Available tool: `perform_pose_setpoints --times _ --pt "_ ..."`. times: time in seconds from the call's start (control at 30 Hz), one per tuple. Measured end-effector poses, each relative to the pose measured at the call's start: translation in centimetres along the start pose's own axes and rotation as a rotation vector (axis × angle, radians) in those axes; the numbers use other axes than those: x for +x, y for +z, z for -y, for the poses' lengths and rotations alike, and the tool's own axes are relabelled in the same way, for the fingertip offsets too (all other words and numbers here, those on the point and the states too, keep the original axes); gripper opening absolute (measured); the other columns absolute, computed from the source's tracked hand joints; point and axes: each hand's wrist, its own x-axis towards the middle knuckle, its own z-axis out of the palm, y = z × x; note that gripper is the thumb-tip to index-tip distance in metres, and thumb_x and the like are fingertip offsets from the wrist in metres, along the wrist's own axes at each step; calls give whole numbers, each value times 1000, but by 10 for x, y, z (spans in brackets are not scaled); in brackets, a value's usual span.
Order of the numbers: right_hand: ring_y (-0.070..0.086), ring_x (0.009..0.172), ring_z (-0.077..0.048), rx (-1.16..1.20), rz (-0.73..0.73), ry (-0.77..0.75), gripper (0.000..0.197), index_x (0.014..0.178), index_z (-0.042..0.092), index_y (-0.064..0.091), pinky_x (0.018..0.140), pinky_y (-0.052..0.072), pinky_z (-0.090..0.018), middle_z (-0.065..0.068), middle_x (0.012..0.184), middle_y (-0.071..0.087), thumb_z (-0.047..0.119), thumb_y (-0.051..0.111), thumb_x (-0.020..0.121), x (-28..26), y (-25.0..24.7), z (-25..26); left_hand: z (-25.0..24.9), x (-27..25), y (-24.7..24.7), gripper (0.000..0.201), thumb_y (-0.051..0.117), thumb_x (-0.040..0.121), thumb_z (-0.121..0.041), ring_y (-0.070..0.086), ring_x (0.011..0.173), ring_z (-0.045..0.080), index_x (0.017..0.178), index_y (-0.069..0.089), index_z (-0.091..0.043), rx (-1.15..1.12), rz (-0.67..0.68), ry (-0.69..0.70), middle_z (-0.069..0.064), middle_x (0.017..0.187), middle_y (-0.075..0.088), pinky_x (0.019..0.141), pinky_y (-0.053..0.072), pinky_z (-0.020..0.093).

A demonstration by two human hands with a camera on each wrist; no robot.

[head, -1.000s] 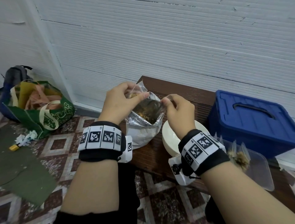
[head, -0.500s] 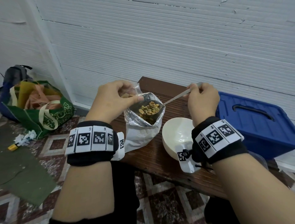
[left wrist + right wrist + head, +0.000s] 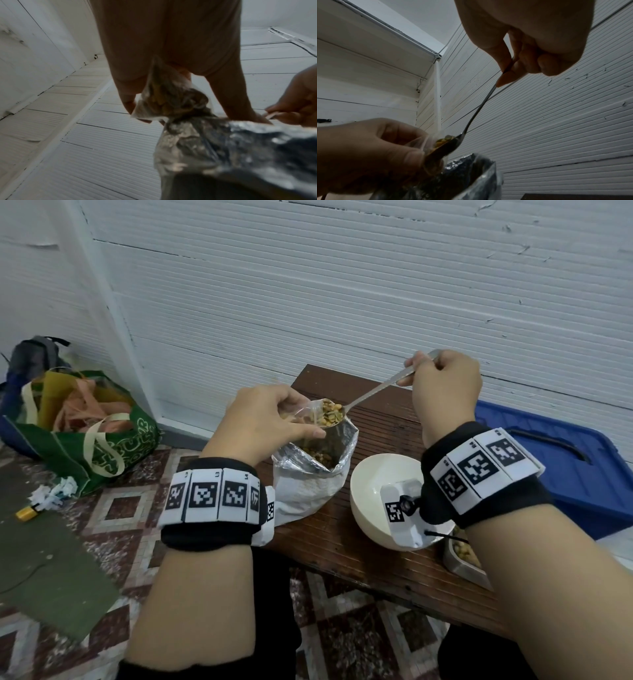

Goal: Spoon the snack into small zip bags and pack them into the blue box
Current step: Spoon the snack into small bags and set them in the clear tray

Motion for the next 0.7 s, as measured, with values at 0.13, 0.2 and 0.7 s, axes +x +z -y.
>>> perform_pose_setpoints --times 0.13,0.2,0.7 --pt "52 60 1 -8 49 19 25 89 8 70 57 40 -9 9 60 60 20 49 97 -1 9 1 -1 0 3 59 85 53 -51 60 95 1 105 68 -29 42 1 4 -17 96 65 100 47 37" --pt "50 52 5 -17 62 35 25 87 9 70 49 37 -4 11 59 58 20 49 97 -2 12 2 -2 0 4 70 80 48 -59 60 96 2 109 67 -28 44 7 4 -18 95 63 101 46 39" --pt "53 53 9 -15 65 67 24 86 11 70 55 38 -10 10 59 60 21 51 97 -2 14 2 3 2 6 52 85 54 -53 60 100 7 99 62 -40 32 32 15 -20 95 64 105 40 44"
